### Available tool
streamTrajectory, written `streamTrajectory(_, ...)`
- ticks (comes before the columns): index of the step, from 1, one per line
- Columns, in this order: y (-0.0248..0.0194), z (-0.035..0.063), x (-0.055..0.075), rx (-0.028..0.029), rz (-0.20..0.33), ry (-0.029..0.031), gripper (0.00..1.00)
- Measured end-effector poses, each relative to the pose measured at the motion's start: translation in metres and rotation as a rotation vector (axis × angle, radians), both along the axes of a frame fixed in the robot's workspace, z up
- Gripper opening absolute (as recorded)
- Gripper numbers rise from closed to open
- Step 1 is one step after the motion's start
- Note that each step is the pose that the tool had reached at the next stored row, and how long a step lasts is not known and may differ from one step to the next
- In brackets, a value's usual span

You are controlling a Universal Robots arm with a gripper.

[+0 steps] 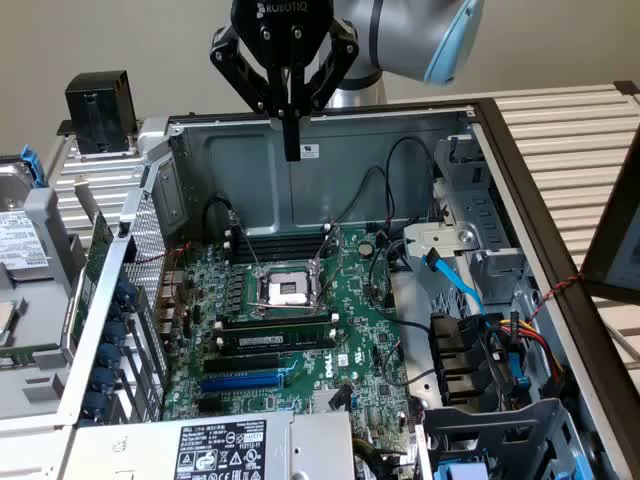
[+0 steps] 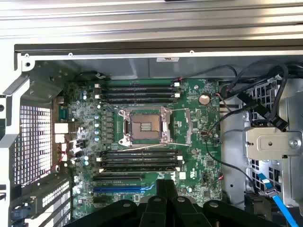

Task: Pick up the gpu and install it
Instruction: 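Reach for the gpu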

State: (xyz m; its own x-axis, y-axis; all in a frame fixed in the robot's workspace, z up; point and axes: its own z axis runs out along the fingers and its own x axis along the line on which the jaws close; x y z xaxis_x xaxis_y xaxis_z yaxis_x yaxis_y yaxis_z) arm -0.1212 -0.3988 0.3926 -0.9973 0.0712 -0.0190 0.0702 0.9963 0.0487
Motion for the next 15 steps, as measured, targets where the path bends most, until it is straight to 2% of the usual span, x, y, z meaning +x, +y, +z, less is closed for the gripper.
streamTrajectory(15,0.0000,0.0000,-0.0025,0.0000,0.000,0.0000,0.11)
